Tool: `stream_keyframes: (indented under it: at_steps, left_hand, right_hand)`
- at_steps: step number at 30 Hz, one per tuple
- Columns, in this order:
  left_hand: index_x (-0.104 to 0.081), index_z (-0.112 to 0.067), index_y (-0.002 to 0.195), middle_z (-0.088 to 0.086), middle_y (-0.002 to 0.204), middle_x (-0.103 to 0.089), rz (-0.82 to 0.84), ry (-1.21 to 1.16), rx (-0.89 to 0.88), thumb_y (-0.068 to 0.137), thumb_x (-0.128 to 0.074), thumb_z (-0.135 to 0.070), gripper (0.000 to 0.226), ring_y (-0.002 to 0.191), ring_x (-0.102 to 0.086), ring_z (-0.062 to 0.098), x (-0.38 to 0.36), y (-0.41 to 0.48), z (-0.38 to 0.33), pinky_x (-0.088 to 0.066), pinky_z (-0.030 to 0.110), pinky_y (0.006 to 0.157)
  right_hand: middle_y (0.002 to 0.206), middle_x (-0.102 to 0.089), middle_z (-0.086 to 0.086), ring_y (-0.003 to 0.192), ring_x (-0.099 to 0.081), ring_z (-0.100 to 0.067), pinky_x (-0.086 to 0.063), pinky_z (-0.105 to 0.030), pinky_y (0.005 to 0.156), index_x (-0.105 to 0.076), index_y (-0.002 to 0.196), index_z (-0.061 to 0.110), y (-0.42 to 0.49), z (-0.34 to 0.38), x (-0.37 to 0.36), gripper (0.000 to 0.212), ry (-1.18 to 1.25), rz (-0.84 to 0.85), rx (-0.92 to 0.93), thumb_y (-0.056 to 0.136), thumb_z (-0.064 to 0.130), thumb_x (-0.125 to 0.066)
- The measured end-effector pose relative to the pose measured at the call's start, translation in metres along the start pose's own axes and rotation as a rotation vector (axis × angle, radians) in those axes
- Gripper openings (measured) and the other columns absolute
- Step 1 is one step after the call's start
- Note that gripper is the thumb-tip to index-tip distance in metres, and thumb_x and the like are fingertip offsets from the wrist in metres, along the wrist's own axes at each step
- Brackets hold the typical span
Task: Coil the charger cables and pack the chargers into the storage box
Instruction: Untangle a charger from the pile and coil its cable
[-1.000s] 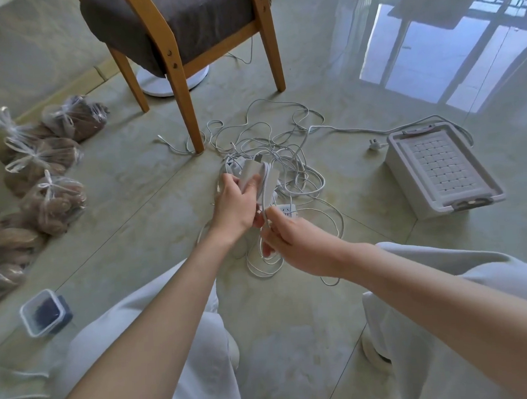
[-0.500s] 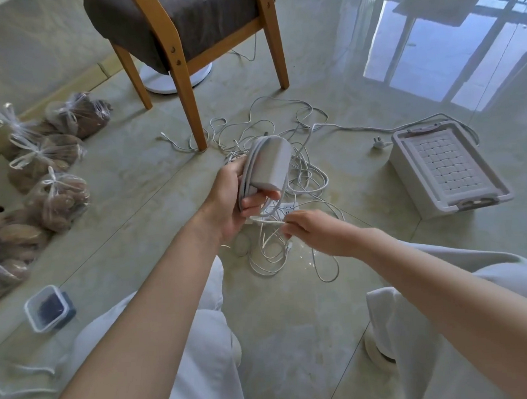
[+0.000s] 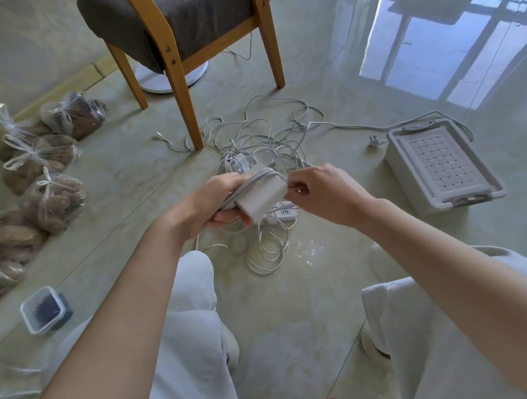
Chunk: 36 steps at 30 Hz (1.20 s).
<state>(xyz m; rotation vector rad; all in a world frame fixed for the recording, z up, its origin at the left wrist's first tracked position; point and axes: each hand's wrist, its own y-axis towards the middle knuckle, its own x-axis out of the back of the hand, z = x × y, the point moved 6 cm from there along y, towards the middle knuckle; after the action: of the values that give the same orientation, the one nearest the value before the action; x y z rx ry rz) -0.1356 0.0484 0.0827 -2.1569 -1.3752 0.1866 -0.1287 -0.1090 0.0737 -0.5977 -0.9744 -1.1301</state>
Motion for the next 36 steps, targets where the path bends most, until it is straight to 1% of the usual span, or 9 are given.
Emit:
stream_keyframes:
  at_steps: [4, 9, 13, 19, 22, 25, 29, 33, 36]
  left_hand:
    - [-0.046, -0.005, 0.087, 0.006, 0.04, -0.048, 0.114, -0.008, -0.019, 0.101, -0.023, -0.021, 0.031, 0.026, -0.022, 0.005, -0.006, -0.008, -0.007, -0.004, 0.024, 0.037]
    - [-0.047, -0.001, 0.078, 0.002, 0.032, -0.044, 0.255, -0.125, -0.049, 0.099, -0.015, -0.022, 0.044, 0.023, -0.029, 0.002, -0.003, -0.027, -0.018, 0.002, 0.039, 0.059]
    - [-0.045, -0.004, 0.083, 0.008, 0.046, -0.037, 0.093, 0.123, 0.027, 0.101, -0.025, -0.021, 0.032, 0.025, -0.023, 0.005, 0.016, -0.022, -0.001, -0.005, 0.019, 0.038]
    - [-0.042, -0.013, 0.081, 0.009, 0.07, -0.056, -0.136, 0.581, 0.162, 0.094, -0.051, -0.039, 0.031, 0.035, -0.047, 0.011, 0.028, 0.006, 0.034, -0.03, 0.019, 0.035]
    - [-0.042, -0.016, 0.08, 0.014, 0.092, -0.061, -0.363, 0.68, 0.106, 0.089, -0.052, -0.05, 0.036, 0.075, -0.064, 0.029, 0.038, 0.017, 0.032, -0.053, 0.031, 0.067]
    - [-0.041, -0.011, 0.098, 0.021, 0.105, -0.059, -0.484, 0.755, 0.036, 0.093, -0.047, -0.048, 0.037, 0.095, -0.058, 0.037, 0.03, 0.019, 0.024, -0.046, 0.039, 0.079]
    - [-0.036, -0.013, 0.101, 0.021, 0.1, -0.063, -0.567, 0.506, -0.094, 0.094, -0.048, -0.046, 0.036, 0.081, -0.062, 0.038, 0.021, 0.023, 0.016, -0.052, 0.042, 0.074]
    - [-0.039, -0.008, 0.1, 0.015, 0.083, -0.061, -0.551, 0.107, -0.098, 0.095, -0.049, -0.041, 0.035, 0.044, -0.057, 0.01, 0.01, 0.031, 0.018, -0.046, 0.023, 0.042]
    - [-0.055, -0.001, 0.095, 0.012, 0.073, -0.062, -0.494, -0.121, -0.098, 0.099, -0.041, -0.042, 0.043, 0.049, -0.057, 0.013, 0.001, 0.036, 0.019, -0.043, 0.02, 0.044]
  right_hand:
    - [0.068, -0.053, -0.001, 0.065, -0.045, -0.024, -0.039, -0.031, 0.06, -0.051, 0.069, 0.013, -0.003, -0.003, 0.008, 0.037, -0.072, -0.012, 0.048, 0.088, 0.045, -0.054]
    - [0.077, -0.053, -0.001, 0.072, -0.048, -0.019, -0.034, -0.023, 0.066, -0.052, 0.072, 0.013, -0.012, -0.043, -0.026, 0.032, 0.054, 0.327, -0.024, 0.095, 0.035, -0.047]
    - [0.084, -0.068, -0.005, 0.065, -0.051, -0.004, -0.035, -0.005, 0.06, -0.058, 0.079, 0.011, -0.017, -0.059, -0.039, 0.021, 0.223, 0.352, -0.229, 0.095, 0.021, -0.05]
    - [0.056, -0.047, 0.006, 0.055, -0.041, -0.012, -0.037, -0.028, 0.059, -0.056, 0.073, 0.014, -0.001, -0.038, -0.012, 0.024, 0.213, 0.087, -0.227, 0.086, 0.033, -0.063]
    - [0.054, -0.044, 0.007, 0.053, -0.038, -0.007, -0.033, -0.027, 0.056, -0.054, 0.07, 0.015, -0.002, -0.006, -0.001, 0.025, 0.203, 0.009, -0.159, 0.087, 0.032, -0.061]
    - [0.059, -0.048, 0.006, 0.055, -0.04, -0.011, -0.036, -0.026, 0.059, -0.057, 0.076, 0.01, -0.008, 0.026, 0.001, 0.022, 0.275, -0.036, -0.104, 0.089, 0.027, -0.058]
    - [0.062, -0.053, 0.01, 0.055, -0.047, -0.008, -0.042, -0.028, 0.064, -0.05, 0.094, 0.011, -0.019, 0.044, -0.003, 0.009, 0.426, -0.018, -0.105, 0.094, 0.02, -0.048]
    - [0.077, -0.065, -0.003, 0.069, -0.059, -0.022, -0.048, -0.034, 0.07, -0.035, 0.111, 0.008, -0.035, 0.062, -0.034, 0.013, 0.525, 0.166, -0.018, 0.098, 0.011, -0.035]
    - [0.09, -0.066, -0.005, 0.075, -0.053, -0.022, -0.043, -0.029, 0.072, -0.037, 0.111, 0.008, -0.04, 0.062, -0.046, 0.013, 0.52, 0.209, 0.022, 0.099, 0.01, -0.031]
